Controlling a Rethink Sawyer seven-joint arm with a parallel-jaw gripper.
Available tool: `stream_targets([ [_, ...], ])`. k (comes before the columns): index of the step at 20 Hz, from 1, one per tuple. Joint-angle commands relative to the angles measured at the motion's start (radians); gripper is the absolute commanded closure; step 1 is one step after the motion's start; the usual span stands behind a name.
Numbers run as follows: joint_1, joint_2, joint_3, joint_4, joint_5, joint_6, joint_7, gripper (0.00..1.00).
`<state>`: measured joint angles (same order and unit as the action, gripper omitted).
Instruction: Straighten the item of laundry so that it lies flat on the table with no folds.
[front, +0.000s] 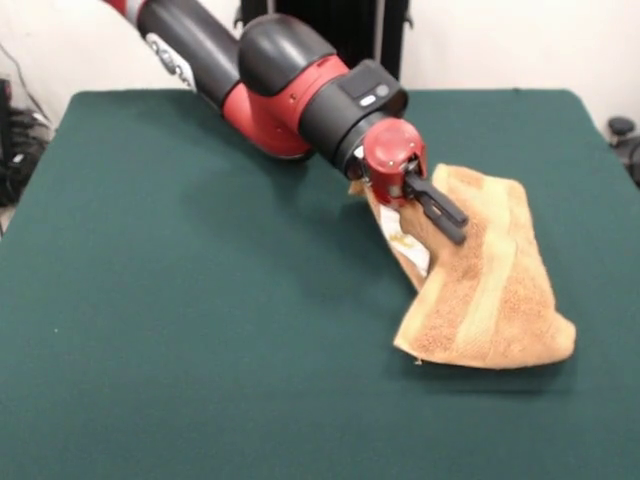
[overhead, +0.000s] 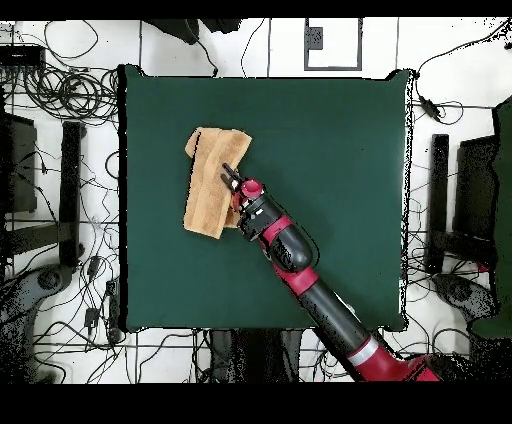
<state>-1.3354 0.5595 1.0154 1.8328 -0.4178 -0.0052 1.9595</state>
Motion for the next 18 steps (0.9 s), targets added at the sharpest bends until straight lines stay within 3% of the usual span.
stream_targets([
  [1, 0.009, 0.093, 0.010, -0.122, 0.078, 0.150, 0.020, 0.00],
  [2, 0.005, 0.101, 0.019, -0.135, 0.084, 0.195, -0.014, 0.00],
  [4, 0.006, 0.111, 0.031, -0.233, 0.028, 0.309, -0.212, 0.00],
  [6, 0.003, 0.131, 0.032, -0.278, 0.023, 0.368, -0.284, 0.00],
  [16, -0.001, 0.086, 0.019, -0.285, -0.109, 0.349, -0.289, 0.00],
  [18, 0.027, 0.006, 0.001, -0.269, -0.179, 0.294, -0.247, 0.00],
])
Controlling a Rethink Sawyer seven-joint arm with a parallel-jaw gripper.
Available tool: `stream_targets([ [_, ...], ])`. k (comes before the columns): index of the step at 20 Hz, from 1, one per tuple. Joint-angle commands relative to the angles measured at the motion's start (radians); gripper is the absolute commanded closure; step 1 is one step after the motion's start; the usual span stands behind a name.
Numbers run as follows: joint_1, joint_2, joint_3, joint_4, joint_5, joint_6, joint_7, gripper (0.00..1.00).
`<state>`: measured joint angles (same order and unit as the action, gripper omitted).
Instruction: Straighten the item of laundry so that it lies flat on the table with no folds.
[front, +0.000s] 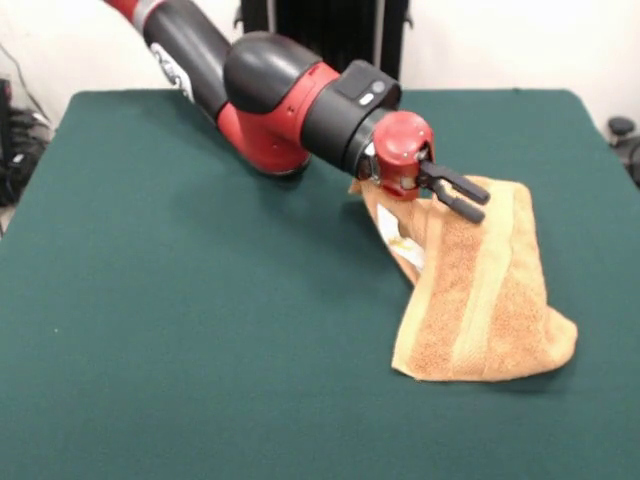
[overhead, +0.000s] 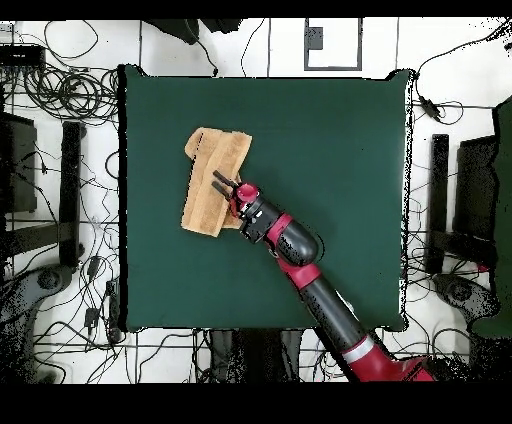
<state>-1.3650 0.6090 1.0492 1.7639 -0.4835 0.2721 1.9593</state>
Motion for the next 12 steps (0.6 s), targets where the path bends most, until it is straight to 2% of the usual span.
stream_targets([
  [1, 0.086, -0.109, -0.054, -0.186, -0.156, -0.033, -0.194, 0.00],
  [4, 0.147, -0.219, -0.101, -0.163, -0.207, -0.111, -0.057, 0.00],
  [10, 0.171, -0.250, -0.114, -0.172, -0.224, -0.111, -0.016, 0.00],
  [12, 0.200, -0.303, -0.138, -0.170, -0.224, -0.121, 0.013, 0.00],
])
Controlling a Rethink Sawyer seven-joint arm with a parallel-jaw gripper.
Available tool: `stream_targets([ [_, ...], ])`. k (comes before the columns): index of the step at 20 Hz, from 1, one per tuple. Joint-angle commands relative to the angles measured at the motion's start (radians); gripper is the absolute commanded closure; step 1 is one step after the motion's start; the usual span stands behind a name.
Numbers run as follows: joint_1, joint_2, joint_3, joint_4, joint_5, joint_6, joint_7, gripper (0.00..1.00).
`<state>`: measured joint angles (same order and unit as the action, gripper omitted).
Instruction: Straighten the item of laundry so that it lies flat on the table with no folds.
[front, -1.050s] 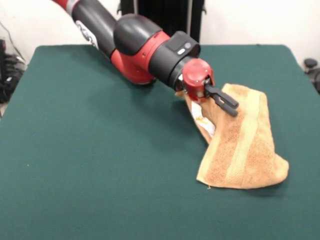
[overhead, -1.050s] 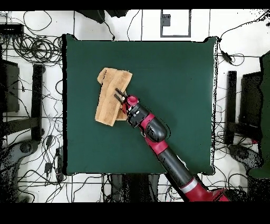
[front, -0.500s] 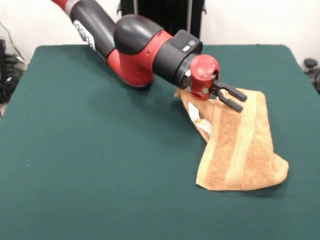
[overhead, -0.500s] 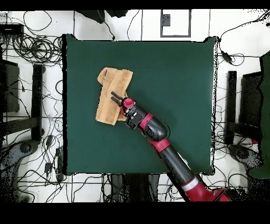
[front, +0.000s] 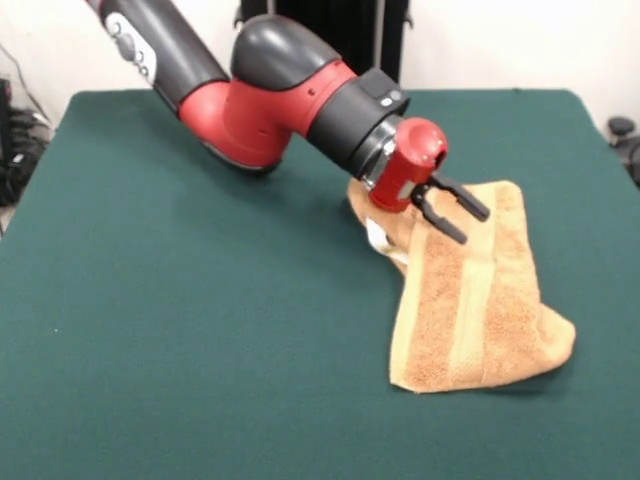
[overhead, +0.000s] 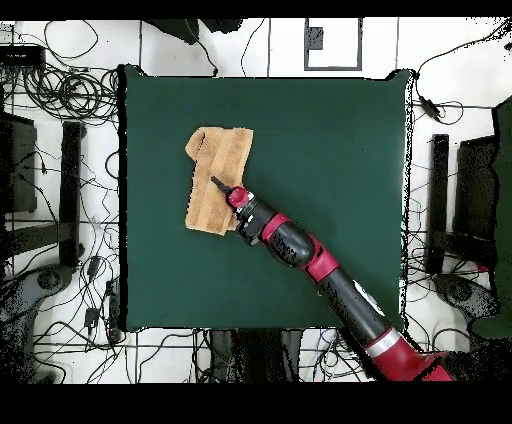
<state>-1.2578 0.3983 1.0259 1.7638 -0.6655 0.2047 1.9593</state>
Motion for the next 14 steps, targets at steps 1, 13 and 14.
stream_targets([
  [1, 0.110, -0.117, -0.131, -0.176, -0.041, -0.050, 0.021, 0.00],
  [13, 0.197, -0.202, -0.210, -0.248, -0.068, -0.042, -0.011, 0.00],
  [14, 0.214, -0.223, -0.225, -0.252, -0.073, -0.046, -0.003, 0.00],
])
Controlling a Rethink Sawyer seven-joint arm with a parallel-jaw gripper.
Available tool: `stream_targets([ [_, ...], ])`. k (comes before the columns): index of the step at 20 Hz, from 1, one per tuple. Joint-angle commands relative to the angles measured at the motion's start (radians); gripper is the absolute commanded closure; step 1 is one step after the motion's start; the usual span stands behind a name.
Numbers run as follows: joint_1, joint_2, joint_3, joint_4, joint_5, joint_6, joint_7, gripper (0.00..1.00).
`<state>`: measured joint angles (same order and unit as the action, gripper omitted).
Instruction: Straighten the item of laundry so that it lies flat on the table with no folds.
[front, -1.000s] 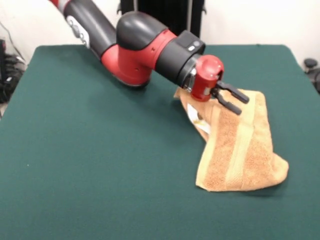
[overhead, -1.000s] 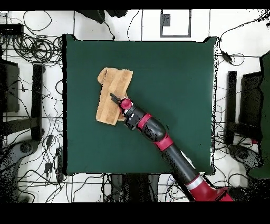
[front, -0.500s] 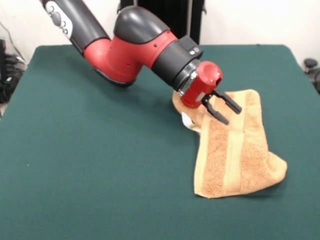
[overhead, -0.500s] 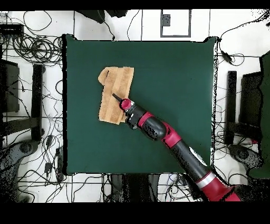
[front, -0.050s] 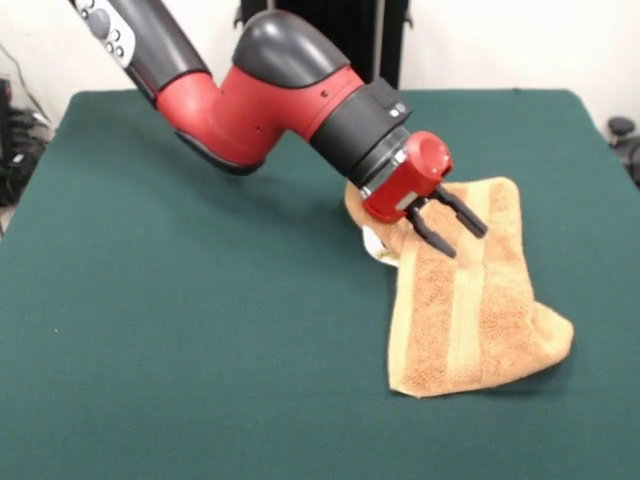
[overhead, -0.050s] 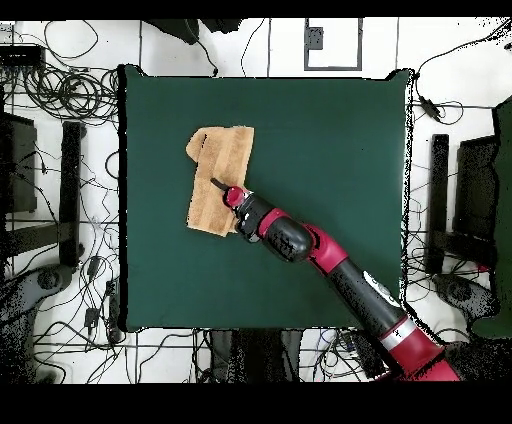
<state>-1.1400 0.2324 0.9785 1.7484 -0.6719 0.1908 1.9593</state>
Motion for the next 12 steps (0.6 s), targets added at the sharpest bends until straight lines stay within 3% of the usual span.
stream_targets([
  [1, 0.114, -0.078, -0.193, -0.240, -0.073, -0.037, 0.006, 0.00],
  [6, 0.231, -0.180, -0.317, -0.262, -0.093, -0.118, 0.087, 0.00],
  [12, 0.557, -0.330, -0.689, -0.322, 0.030, -0.248, 0.269, 0.00],
])
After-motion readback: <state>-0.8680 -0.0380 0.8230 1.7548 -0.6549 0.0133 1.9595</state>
